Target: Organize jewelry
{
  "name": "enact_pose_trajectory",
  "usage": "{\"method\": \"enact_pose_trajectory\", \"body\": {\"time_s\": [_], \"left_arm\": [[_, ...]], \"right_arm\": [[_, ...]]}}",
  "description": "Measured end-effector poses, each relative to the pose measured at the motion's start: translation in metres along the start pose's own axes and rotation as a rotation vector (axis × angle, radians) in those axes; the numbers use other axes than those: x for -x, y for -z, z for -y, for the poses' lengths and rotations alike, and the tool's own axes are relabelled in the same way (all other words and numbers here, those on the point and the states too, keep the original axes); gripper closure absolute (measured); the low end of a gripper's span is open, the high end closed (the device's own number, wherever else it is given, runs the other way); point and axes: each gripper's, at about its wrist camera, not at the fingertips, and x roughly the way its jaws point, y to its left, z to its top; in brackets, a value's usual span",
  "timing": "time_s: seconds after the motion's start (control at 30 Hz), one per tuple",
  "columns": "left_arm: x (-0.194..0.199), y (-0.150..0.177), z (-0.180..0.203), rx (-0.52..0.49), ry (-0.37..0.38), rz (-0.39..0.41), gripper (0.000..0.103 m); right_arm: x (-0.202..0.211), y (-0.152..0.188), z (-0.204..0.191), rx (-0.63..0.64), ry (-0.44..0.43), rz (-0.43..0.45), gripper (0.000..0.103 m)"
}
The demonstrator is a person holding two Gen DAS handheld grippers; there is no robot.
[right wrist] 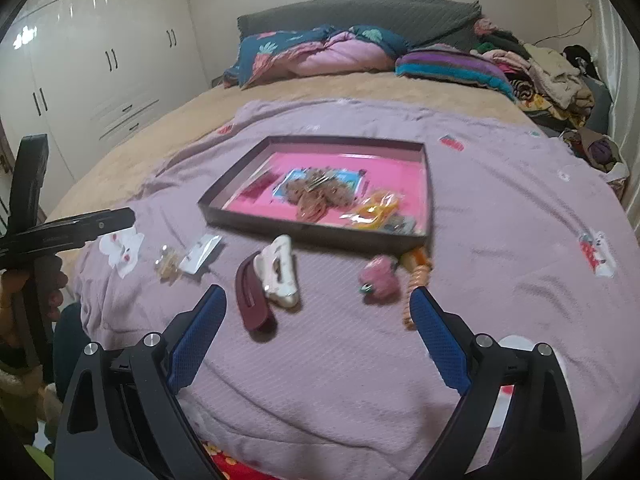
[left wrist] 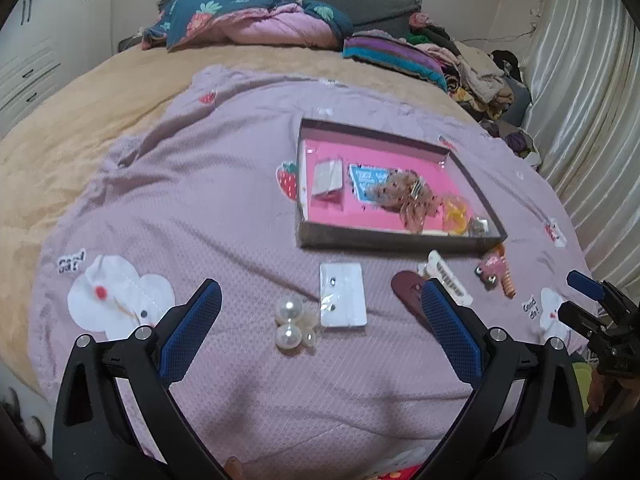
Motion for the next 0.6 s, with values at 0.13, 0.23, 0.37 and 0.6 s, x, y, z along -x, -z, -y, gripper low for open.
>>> {"method": "enact_pose_trajectory", "body": {"time_s": [0.13, 0.23, 0.37, 0.6], "left_arm": [[-0.008, 0.007, -0.006, 0.004, -0.004, -0.023, 0.010], [-0.015, 0.014, -0.012, 0.004, -0.011, -0.044, 0.010], [-0.024, 0.020, -0.018, 0.008, -0.012, -0.065, 0.010], [-0.040, 0.028, -0.022, 0.001, 0.006, -0.106, 0.017]], "right_arm": [[-0.009, 0.005, -0.011, 0.016, -0.012, -0.016, 0.011], [-0.016, 0.007, -0.016, 0.009, -0.024, -0.031, 0.011], [-0.030, 0.011, -0.021, -0.002, -0.033, -0.054, 0.011], [-0.051, 0.016, -0.031, -0.017, -0.041, -0.090, 0.015]]}}
